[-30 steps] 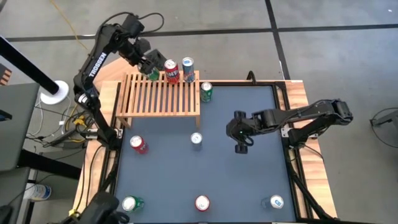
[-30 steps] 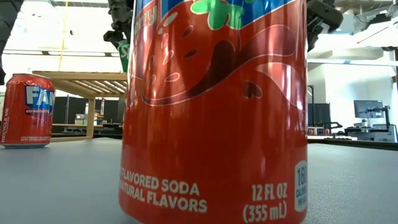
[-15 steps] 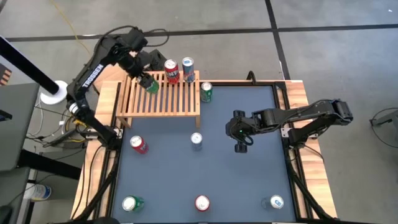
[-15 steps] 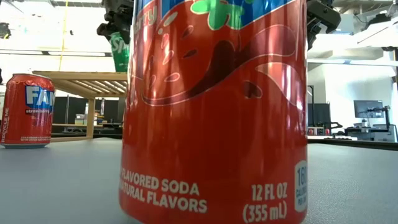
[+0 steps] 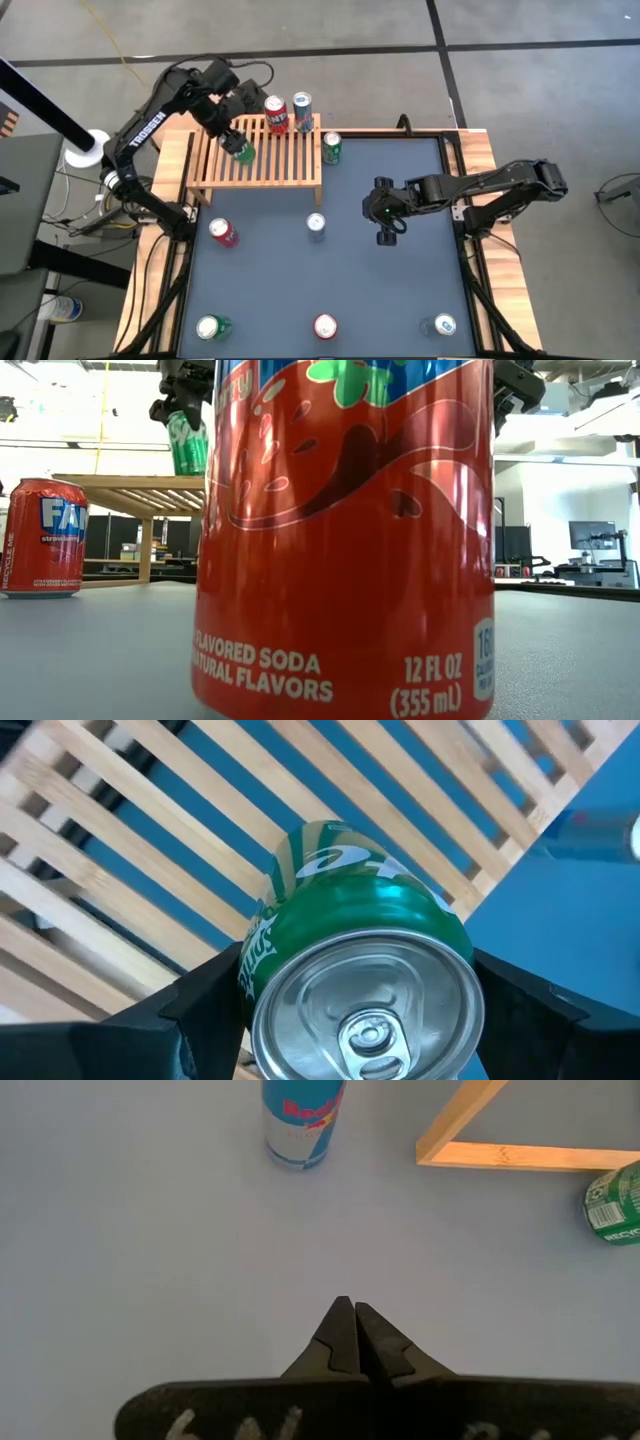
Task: Place canned beverage on shelf
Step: Put the middle right green soda can on the shelf
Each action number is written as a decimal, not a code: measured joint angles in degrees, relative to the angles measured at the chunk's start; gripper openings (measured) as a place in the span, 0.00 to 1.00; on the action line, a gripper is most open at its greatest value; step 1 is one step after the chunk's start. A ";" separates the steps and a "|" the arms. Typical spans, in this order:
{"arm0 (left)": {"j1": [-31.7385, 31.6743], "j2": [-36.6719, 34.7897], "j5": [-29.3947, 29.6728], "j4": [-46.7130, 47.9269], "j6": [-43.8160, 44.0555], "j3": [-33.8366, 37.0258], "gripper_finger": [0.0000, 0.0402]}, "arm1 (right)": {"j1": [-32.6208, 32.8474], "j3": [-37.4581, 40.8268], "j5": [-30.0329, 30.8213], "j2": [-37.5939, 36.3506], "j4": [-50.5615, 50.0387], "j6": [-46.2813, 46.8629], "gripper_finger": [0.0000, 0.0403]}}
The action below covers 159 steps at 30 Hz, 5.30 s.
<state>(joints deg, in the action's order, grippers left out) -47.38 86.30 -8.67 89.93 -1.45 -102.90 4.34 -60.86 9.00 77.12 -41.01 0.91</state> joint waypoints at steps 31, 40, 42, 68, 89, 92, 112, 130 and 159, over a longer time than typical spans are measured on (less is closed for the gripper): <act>1.70 6.47 -2.45 -0.06 0.61 -8.10 0.72 | 0.00 0.00 -0.08 0.00 1.27 0.61 0.00; 4.39 6.23 -2.23 0.15 2.12 -8.21 0.72 | 0.00 0.00 -0.12 0.00 1.20 0.25 0.00; 5.35 6.17 -2.13 0.07 2.24 -8.21 0.72 | 0.00 0.00 -0.12 0.00 1.21 0.15 0.00; 6.84 -5.66 -0.13 0.02 4.21 5.39 0.72 | 0.00 0.00 -0.16 0.00 3.21 0.57 0.00; 6.96 -5.62 -2.76 -0.02 4.08 5.33 0.82 | 0.00 0.00 -0.16 0.00 4.02 0.57 0.00; 6.96 -5.62 -2.52 -0.02 4.08 5.32 0.82 | 0.00 0.00 -0.16 0.00 4.02 0.50 0.00; 6.96 -5.64 4.20 0.11 -0.20 1.93 0.83 | 0.00 0.00 -0.19 0.00 3.76 0.55 0.00; 7.58 -5.62 -2.05 0.09 -0.66 1.96 0.83 | 0.00 0.00 -0.19 0.00 3.74 0.57 0.00; 10.61 -6.42 3.82 -0.03 -1.81 -9.87 0.83 | 0.01 0.00 -0.23 -0.01 3.71 0.65 0.00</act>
<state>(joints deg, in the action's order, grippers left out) -36.77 79.88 -4.85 89.90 -3.26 -112.77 4.35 -60.86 8.78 77.11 -37.30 1.55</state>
